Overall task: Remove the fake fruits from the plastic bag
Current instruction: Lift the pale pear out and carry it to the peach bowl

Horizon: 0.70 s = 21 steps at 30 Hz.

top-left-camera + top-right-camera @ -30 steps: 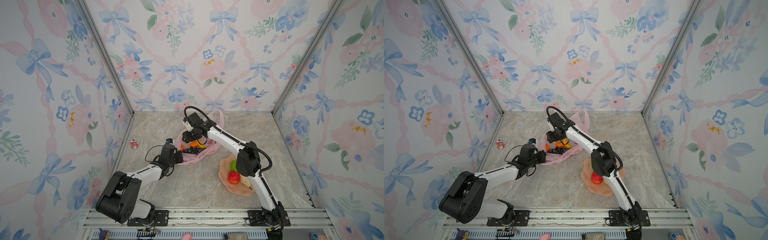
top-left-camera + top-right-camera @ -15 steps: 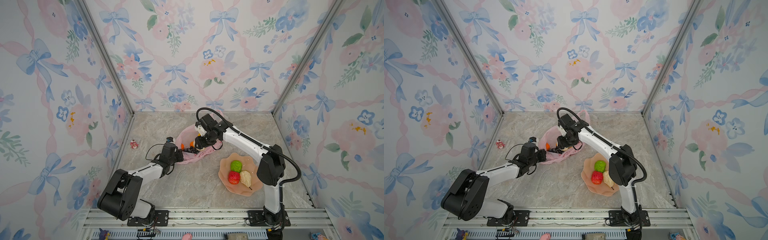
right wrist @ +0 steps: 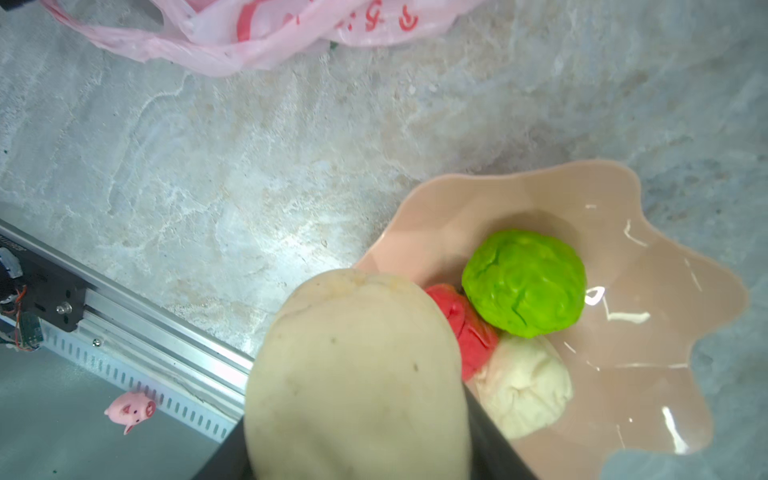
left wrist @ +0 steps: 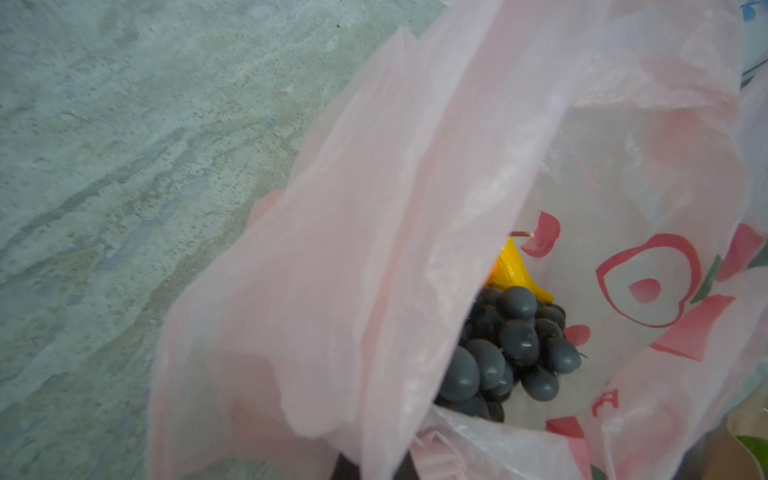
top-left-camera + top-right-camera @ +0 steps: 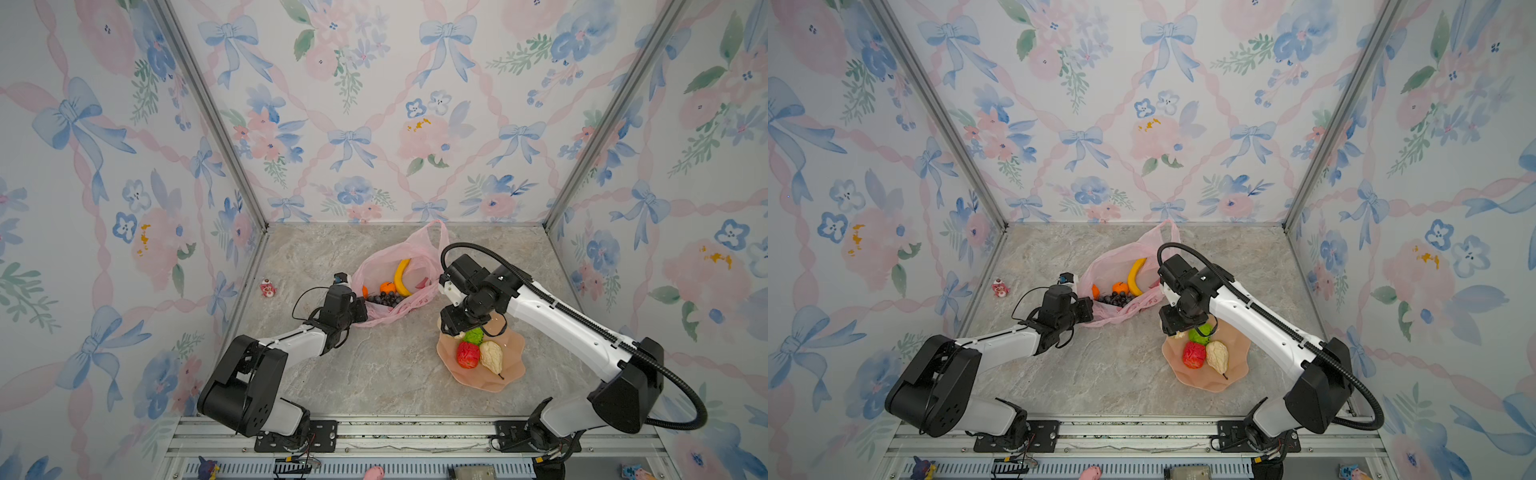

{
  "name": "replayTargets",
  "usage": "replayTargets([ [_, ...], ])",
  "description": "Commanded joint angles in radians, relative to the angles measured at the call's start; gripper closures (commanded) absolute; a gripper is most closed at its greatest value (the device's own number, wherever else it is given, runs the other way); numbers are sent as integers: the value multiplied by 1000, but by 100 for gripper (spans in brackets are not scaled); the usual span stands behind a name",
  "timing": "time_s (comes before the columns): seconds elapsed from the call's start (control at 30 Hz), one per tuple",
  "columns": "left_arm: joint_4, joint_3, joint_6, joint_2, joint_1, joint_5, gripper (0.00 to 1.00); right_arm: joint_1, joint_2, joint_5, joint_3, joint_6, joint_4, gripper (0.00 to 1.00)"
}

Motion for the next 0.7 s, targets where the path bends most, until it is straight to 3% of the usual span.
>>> replayTargets([
  [0.0,16,7,21,14,-10,1,100,-20,-55,8,-52,30,-144,51],
  [0.27,15,10,16,30,-19,4,100,-33,-101,2,-190,75,-196,51],
  [0.67,16,0,16,24,-20,-2,100,-32,-59,8,-331,126,-127,51],
])
